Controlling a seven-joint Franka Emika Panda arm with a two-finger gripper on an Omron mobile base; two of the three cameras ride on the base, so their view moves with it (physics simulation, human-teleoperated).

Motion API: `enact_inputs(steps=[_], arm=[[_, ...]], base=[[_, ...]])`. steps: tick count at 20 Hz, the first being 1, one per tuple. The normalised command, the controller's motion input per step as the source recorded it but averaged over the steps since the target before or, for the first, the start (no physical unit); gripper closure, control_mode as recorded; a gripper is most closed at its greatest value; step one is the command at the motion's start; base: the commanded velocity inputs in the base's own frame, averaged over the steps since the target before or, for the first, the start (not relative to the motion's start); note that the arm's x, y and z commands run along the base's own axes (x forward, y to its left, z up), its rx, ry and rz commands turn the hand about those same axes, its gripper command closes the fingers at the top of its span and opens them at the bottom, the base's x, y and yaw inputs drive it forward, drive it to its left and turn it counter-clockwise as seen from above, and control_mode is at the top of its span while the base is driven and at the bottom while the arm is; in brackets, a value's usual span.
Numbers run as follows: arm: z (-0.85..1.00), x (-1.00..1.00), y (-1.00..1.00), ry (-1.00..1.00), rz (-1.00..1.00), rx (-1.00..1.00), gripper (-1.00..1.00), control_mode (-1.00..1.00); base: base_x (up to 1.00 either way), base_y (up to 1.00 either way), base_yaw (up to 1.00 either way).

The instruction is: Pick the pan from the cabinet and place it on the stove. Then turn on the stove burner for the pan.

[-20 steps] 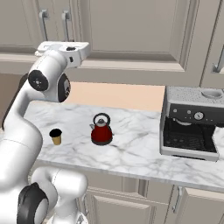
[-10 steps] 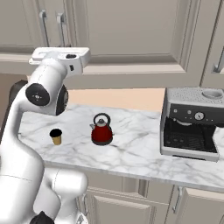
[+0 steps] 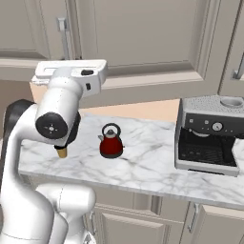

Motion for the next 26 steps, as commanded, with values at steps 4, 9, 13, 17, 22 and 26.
enact_inputs(steps=[4, 9, 13, 17, 22, 26], arm=[[0.21, -0.78, -0.8, 0.0, 0.06, 0.0, 1.0, -1.0], [0.12, -0.66, -0.73, 0.0, 0.04, 0.0, 1.0, -1.0], [-0.15, -0.2, -0.1, 0.05, 0.0, 0.0, -1.0, -1.0], [-0.06, -0.25, 0.0, -0.02, 0.0, 0.0, -1.0, -1.0], [0.0, -0.78, 0.07, -0.14, 0.0, -0.03, -1.0, -1.0], [0.0, -0.78, 0.29, -0.11, 0.0, -0.09, -1.0, -1.0]], base=[[0.0, 0.0, 0.0], [0.0, 0.0, 0.0], [0.0, 0.0, 0.0], [0.0, 0.0, 0.0], [0.0, 0.0, 0.0], [0.0, 0.0, 0.0]])
